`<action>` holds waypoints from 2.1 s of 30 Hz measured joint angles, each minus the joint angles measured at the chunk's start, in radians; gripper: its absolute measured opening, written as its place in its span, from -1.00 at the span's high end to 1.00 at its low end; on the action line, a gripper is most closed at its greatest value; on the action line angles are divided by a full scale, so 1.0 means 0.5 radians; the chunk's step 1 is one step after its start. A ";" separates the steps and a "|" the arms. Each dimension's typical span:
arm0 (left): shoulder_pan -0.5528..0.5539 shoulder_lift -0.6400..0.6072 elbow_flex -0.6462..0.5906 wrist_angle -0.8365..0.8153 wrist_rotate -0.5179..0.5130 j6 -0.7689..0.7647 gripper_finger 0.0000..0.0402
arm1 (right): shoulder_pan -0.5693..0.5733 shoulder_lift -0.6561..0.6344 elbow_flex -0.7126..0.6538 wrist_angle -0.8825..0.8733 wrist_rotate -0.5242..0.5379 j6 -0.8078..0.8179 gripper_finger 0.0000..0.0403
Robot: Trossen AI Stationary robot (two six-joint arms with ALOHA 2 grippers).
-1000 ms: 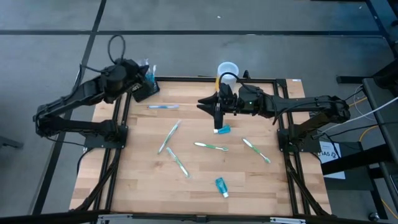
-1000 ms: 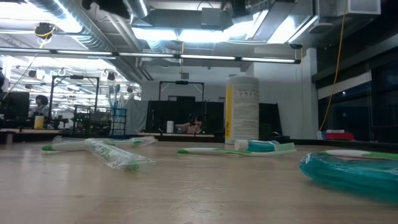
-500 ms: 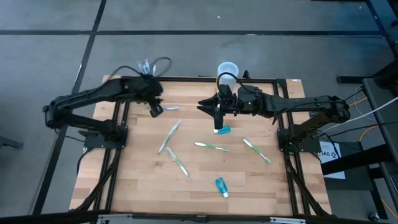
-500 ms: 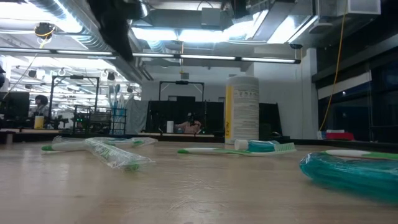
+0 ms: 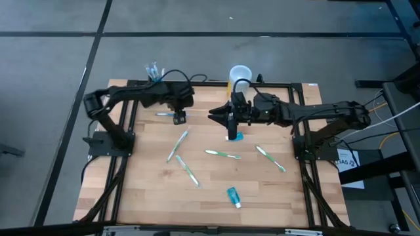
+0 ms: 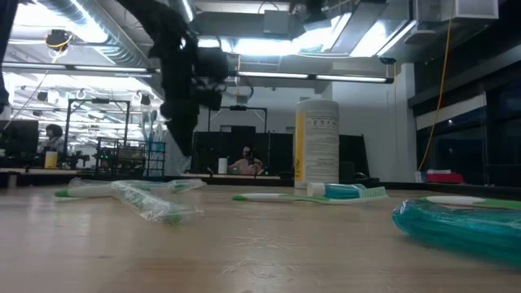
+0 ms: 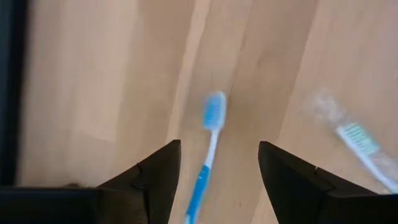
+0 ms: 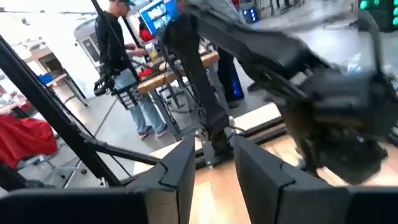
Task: Pick & Place toothbrushing station
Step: Put the blue toothbrush into the right section of the black organizer
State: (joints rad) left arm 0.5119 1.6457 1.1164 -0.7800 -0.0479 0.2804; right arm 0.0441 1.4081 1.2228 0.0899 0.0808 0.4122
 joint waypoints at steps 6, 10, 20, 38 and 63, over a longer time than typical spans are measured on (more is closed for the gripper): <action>0.088 0.074 0.000 0.014 0.152 0.158 -0.03 | 0.091 -0.127 0.000 -0.037 0.237 -0.055 0.44; 0.110 0.074 0.000 0.138 0.249 0.166 -0.07 | 0.139 -0.202 0.000 -0.082 0.341 -0.107 0.44; 0.135 0.232 0.002 0.081 0.240 0.246 -0.08 | 0.200 -0.241 0.000 -0.106 0.400 -0.146 0.44; 0.100 0.403 0.002 0.175 0.274 0.226 0.05 | 0.220 -0.241 0.000 -0.113 0.436 -0.161 0.44; 0.162 0.299 0.000 0.294 0.394 -0.116 0.93 | 0.220 -0.240 0.000 -0.121 0.474 -0.162 0.44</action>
State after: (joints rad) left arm 0.5930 1.7951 1.1164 -0.6332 0.1491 0.2222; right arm 0.1543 1.2881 1.2228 0.0292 0.3176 0.3313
